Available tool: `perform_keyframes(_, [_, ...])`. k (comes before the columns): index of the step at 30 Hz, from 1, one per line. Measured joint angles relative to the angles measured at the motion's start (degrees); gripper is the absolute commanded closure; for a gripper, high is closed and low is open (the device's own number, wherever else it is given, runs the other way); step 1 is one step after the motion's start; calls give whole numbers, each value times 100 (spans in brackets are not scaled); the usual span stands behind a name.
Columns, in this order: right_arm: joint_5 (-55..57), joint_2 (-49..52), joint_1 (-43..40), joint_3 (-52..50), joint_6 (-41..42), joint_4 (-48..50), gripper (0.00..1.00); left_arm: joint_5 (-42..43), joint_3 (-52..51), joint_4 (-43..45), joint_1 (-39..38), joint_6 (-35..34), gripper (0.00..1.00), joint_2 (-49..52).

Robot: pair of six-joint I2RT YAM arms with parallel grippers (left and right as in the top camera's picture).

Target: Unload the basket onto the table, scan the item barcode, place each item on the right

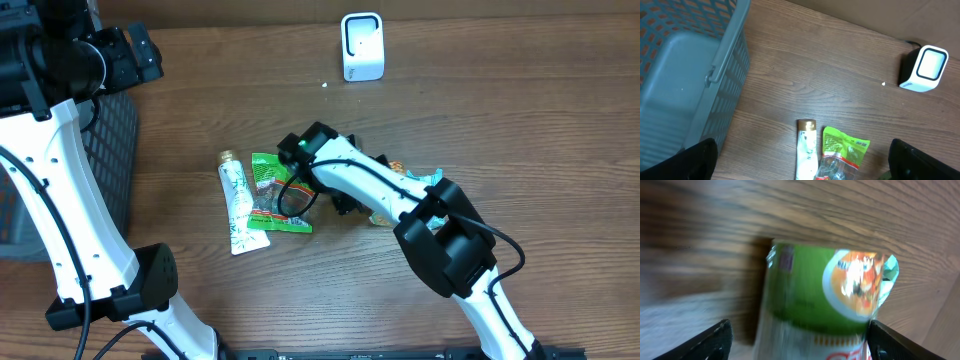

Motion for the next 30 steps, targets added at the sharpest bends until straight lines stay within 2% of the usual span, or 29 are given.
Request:
perform_keyframes(6, [-240, 11, -271, -63, 85, 138, 21, 0, 0, 2, 0, 2, 0, 0])
perform_keyframes(12, [-356, 11, -501, -63, 122, 92, 31, 0, 0, 0, 0, 0, 0, 0])
perform_keyframes(16, [-470, 11, -656, -63, 87, 79, 31, 0, 0, 0, 0, 0, 0, 0])
perform_keyframes(19, [-730, -9, -708, -61, -282, 153, 27, -2, 0, 2, 0, 0, 0, 0])
perform_keyframes(24, [-2140, -96, -824, 59, -1259, 247, 27, 0, 0, 2, 0, 0, 0, 0])
perform_keyframes(30, [-5101, -46, -1207, 219, -2638, 461, 26, -2, 0, 2, 0, 0, 0, 0])
